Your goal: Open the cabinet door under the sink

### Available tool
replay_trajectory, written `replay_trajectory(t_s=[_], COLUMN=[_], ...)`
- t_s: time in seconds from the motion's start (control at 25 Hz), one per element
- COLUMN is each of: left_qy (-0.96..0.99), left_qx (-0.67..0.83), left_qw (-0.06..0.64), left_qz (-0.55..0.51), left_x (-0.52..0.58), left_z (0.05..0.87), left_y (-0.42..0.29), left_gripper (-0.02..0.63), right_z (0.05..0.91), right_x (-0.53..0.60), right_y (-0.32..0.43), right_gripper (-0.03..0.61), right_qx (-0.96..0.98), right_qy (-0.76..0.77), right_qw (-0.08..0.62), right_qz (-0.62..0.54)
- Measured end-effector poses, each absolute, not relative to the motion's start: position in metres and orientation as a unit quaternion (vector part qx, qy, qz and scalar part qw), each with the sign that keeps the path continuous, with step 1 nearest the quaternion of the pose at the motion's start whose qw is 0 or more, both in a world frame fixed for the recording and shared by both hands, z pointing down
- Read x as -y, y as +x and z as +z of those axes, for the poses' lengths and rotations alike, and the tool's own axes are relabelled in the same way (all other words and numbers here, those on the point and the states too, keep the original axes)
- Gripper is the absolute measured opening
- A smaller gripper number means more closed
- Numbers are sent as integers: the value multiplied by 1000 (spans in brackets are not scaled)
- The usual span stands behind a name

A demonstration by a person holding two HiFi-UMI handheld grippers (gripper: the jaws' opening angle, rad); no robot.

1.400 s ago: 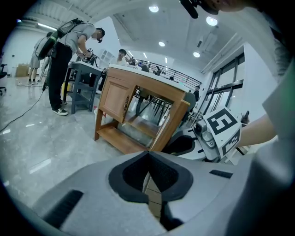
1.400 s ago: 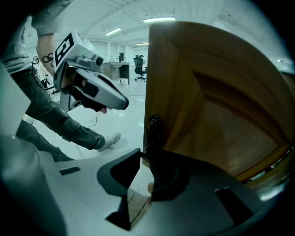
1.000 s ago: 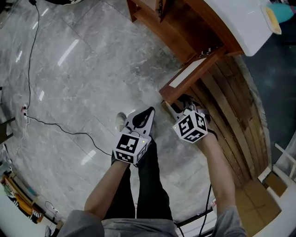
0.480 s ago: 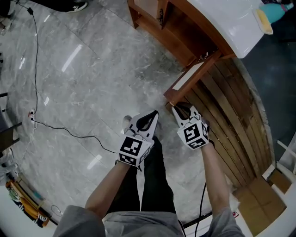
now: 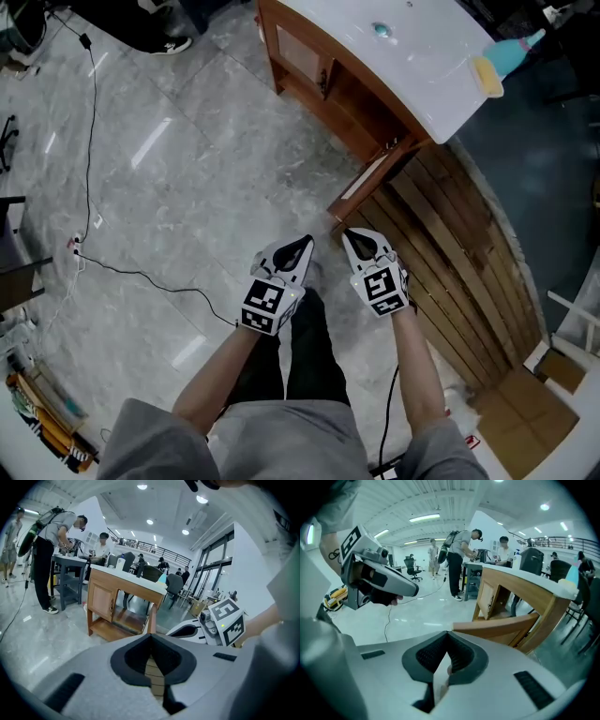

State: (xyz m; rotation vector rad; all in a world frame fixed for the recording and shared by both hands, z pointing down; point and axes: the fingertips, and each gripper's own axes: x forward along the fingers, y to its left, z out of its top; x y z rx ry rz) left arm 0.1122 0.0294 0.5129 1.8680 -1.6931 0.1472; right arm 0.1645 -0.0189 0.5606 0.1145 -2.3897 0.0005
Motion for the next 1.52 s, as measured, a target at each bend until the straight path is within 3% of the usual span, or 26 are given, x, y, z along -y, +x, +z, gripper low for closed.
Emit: replay_trajectory(t_s=[0.88,1.2,1.52], left_qy=[752,778,788], left_qx=[639,619,611], left_qw=[158,105,76], left_qz=[39,10,-12], left_x=[-39,-42,-44], left_z=[258,181,143], left_y=[92,105,102], left_gripper=[8,8,8], right_z=[263,184,144], right_x=[-4,-14,-16], right_y=[135,144,152], right_gripper=[9,8,8], right_qx=[968,965,962], right_qy=[198,246,268], right_qw=[137,57,20], right_qz=[74,65,42])
